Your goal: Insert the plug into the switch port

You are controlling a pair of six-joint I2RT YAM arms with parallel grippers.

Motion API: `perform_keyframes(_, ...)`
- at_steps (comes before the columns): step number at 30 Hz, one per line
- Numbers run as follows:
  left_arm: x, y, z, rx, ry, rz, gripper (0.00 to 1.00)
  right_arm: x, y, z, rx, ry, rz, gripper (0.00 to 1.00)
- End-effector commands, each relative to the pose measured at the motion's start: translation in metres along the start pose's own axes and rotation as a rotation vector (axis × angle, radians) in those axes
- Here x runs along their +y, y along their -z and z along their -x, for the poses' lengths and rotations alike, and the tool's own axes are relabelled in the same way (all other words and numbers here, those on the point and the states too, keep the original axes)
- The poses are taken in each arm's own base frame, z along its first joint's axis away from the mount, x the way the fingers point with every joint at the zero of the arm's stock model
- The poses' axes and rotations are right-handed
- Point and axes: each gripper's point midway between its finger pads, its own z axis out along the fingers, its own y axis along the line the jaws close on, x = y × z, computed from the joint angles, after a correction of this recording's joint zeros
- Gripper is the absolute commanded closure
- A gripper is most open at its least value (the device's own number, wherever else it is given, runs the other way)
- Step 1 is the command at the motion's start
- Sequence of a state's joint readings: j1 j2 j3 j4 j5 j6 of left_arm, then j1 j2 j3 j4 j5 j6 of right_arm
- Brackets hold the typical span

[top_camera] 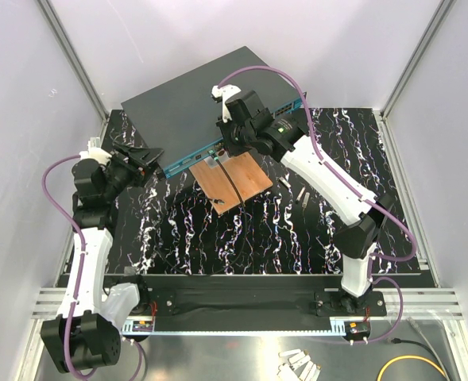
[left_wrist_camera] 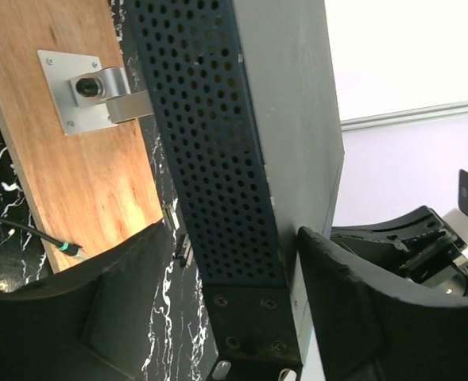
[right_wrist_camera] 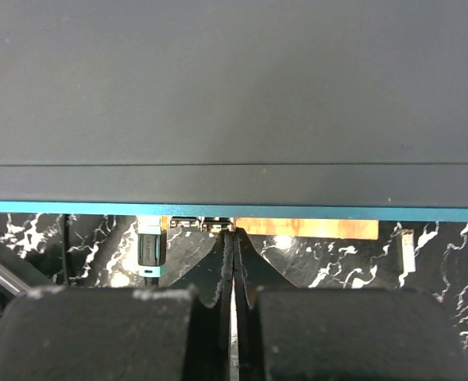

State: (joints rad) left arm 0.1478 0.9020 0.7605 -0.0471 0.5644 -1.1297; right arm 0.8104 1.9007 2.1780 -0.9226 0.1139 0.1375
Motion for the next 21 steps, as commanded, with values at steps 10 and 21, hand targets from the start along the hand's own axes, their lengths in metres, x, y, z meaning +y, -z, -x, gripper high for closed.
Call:
perform_keyframes(10, 0.0, -0.007, -0.018, 0.053, -0.013, -0.024, 0.49, 0.014, -0.005, 0.072, -0.273, -0.105, 0.036, 1.0)
perform_keyframes(21, 0.003, -0.007, -0.024, 0.063, -0.019, -0.02, 0.53, 0.014, -0.004, 0.091, -0.334, -0.088, 0.03, 1.0)
